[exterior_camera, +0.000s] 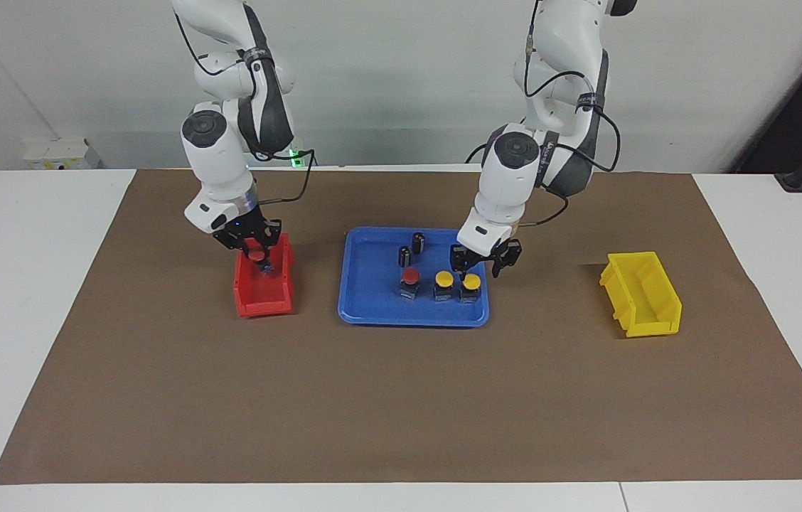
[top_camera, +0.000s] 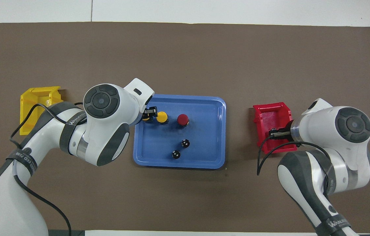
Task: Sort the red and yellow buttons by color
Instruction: 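Grasp a yellow button with the left gripper while the right gripper releases, then carry the yellow button to the yellow bin while the right gripper reaches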
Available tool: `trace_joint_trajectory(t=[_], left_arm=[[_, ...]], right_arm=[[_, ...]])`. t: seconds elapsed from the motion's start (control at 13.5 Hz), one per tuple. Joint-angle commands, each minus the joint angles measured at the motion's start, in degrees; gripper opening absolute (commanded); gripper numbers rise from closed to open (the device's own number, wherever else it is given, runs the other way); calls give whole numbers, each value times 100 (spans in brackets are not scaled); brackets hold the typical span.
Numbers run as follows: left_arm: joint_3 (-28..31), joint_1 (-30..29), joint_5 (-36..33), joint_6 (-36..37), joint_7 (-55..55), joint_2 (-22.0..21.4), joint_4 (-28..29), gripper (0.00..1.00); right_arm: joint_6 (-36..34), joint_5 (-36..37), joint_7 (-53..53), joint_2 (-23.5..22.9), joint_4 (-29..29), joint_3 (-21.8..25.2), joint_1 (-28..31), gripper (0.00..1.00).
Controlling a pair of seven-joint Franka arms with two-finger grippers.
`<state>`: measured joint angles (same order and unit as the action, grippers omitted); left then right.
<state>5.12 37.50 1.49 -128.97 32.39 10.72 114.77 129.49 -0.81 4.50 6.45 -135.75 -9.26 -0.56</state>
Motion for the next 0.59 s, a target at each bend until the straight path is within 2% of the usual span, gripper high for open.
trace_joint_trajectory(t=[0.0, 0.22, 0.37, 0.44, 0.52], left_arm=[[103, 188, 106, -278, -5, 70, 169, 77], [103, 205, 106, -524, 21, 211, 134, 76], [103, 197, 106, -551, 21, 246, 98, 66], [103, 188, 106, -542, 30, 247, 89, 46], [112, 179, 106, -516, 39, 247, 89, 15]], right_arm=[[313, -94, 174, 94, -311, -14, -216, 26], [314, -94, -62, 93, -312, -5, -147, 26], [305, -94, -160, 93, -321, -5, -33, 26], [305, -94, -203, 102, -329, -5, -32, 27], [305, -94, -204, 111, -338, -5, -32, 27]])
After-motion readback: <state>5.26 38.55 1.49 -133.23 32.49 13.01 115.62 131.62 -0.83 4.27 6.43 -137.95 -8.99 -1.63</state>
